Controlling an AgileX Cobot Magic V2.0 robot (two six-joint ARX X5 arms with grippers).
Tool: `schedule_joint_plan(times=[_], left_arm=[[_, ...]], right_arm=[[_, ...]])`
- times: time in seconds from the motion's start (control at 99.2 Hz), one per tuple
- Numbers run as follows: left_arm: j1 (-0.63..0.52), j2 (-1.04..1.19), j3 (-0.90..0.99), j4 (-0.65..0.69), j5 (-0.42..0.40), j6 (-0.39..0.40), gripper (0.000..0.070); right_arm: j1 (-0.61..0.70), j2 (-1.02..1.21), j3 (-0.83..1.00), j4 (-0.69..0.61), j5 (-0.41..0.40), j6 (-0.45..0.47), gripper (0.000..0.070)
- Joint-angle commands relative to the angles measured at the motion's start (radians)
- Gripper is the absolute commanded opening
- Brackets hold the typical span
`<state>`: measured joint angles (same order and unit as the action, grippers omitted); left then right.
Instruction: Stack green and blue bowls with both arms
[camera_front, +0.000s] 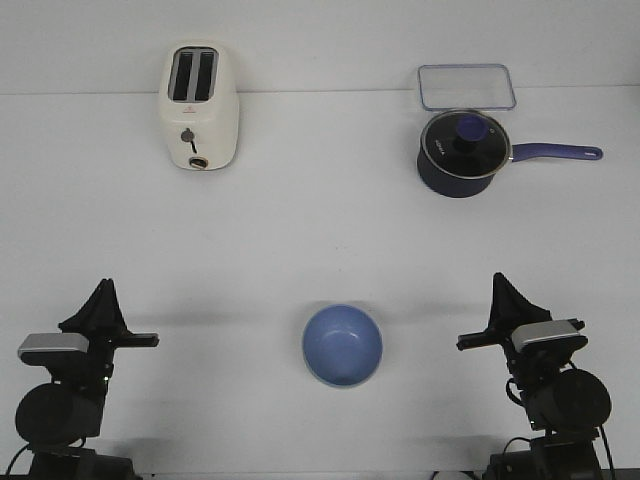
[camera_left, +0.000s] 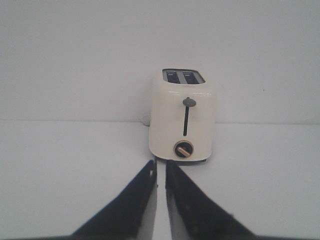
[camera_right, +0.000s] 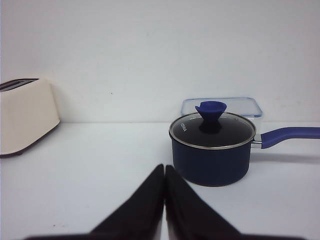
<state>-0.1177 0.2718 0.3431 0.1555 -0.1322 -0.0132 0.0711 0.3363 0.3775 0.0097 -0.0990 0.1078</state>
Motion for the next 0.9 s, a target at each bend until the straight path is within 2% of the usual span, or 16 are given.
schedule_joint_plan(times=[0.0, 0.252, 0.363, 0.544, 0.685, 0.887], left_arm=[[0.006, -0.041, -0.048, 0.005, 0.002, -0.007, 0.0015], [0.045, -0.174, -0.246, 0.001, 0.004, -0.048, 0.0015], [0.067, -0.224, -0.291, 0.001, 0.028, -0.029, 0.0015], [0.104, -0.269, -0.33, -0.014, 0.14, 0.012, 0.0015], [0.105, -0.269, -0.33, -0.02, 0.143, 0.043, 0.0015], [0.105, -0.269, -0.329, -0.02, 0.143, 0.043, 0.0015]], right_arm=[[0.0, 0.003, 0.002, 0.013, 0.002, -0.007, 0.0], [0.0, 0.003, 0.002, 0.013, 0.002, -0.007, 0.0], [0.0, 0.003, 0.002, 0.013, 0.002, -0.007, 0.0], [0.0, 0.003, 0.002, 0.013, 0.002, -0.007, 0.0], [0.0, 0.003, 0.002, 0.013, 0.002, -0.007, 0.0], [0.0, 0.003, 0.002, 0.013, 0.002, -0.007, 0.0]])
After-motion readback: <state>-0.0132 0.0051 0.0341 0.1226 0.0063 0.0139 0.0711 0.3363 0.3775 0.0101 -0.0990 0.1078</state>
